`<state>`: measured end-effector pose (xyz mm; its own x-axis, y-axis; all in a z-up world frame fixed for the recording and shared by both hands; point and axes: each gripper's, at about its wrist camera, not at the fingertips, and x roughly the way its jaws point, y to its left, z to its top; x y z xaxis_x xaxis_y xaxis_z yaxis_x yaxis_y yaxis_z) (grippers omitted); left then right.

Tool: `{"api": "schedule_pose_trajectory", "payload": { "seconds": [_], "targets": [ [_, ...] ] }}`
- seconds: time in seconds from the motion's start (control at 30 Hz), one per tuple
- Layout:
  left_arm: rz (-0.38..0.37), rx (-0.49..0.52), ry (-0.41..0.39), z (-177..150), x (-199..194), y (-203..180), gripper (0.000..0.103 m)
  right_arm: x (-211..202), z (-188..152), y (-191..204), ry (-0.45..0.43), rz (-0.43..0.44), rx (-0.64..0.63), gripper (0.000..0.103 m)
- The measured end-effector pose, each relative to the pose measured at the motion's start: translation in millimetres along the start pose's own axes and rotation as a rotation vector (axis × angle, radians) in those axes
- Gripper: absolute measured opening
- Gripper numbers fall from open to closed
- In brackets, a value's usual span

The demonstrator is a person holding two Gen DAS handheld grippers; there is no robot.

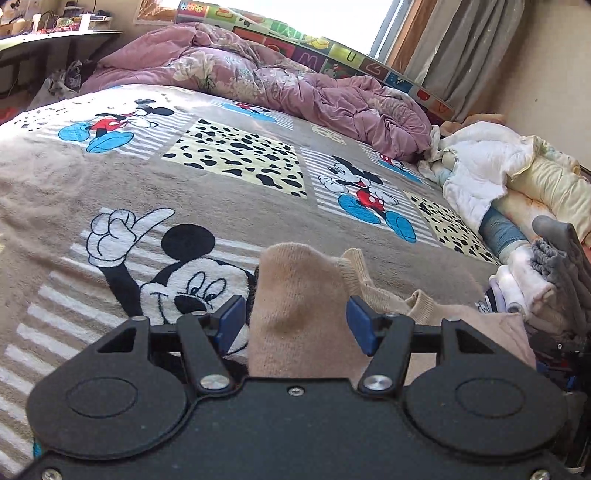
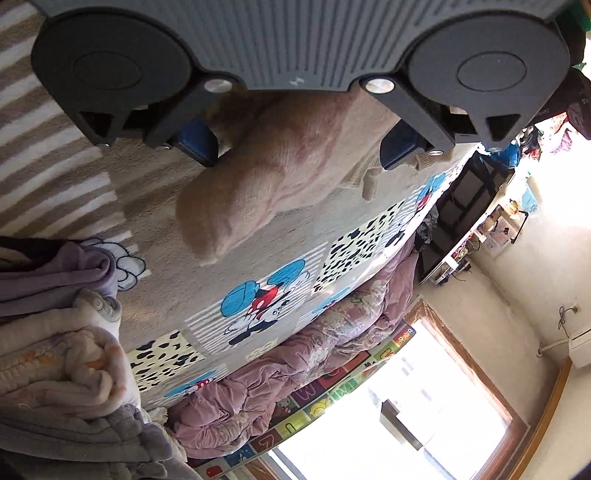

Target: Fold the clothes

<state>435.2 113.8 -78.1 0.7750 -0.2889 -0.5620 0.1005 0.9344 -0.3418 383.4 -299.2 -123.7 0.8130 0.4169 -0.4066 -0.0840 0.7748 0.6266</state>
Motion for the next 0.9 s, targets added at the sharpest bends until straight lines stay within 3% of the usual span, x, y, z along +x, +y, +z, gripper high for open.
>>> {"api": "schedule_pose_trajectory", "payload": {
  "seconds": [0.13,0.3,0.37,0.4,0.5,0.67,0.9],
  "targets": [
    [0.002,-0.026,0.037,0.9,23.0,1.0,0.058,11.8,4.9,-11.1,-0.018,0.003,0.029,0.091],
    [0.037,0.01,0.062,-3.5,35.1,-6.2,0.019,22.0,10.5,-16.1,-0.007,0.052,0.06,0.071],
    [0.02,0.029,0.041,-6.0,24.4,-8.4,0.012,18.6,9.2,-12.6,-0.002,0.07,0.05,0.054],
    [0.008,0.034,0.028,-7.1,17.1,-9.3,0.01,15.4,8.3,-11.7,-0.008,0.082,0.052,0.053],
    [-0.022,0.056,-0.01,-11.4,-12.0,-18.8,0.009,0.2,6.2,-6.6,-0.031,0.11,0.057,0.042],
    [-0.082,0.111,-0.059,-28.2,-68.6,-46.0,0.008,-34.1,-3.7,7.7,-0.04,0.214,0.109,0.041],
    [-0.111,0.219,-0.121,-81.1,-153.5,-70.8,0.007,-79.1,-34.9,41.6,0.017,0.209,0.033,0.041]
  ]
}}
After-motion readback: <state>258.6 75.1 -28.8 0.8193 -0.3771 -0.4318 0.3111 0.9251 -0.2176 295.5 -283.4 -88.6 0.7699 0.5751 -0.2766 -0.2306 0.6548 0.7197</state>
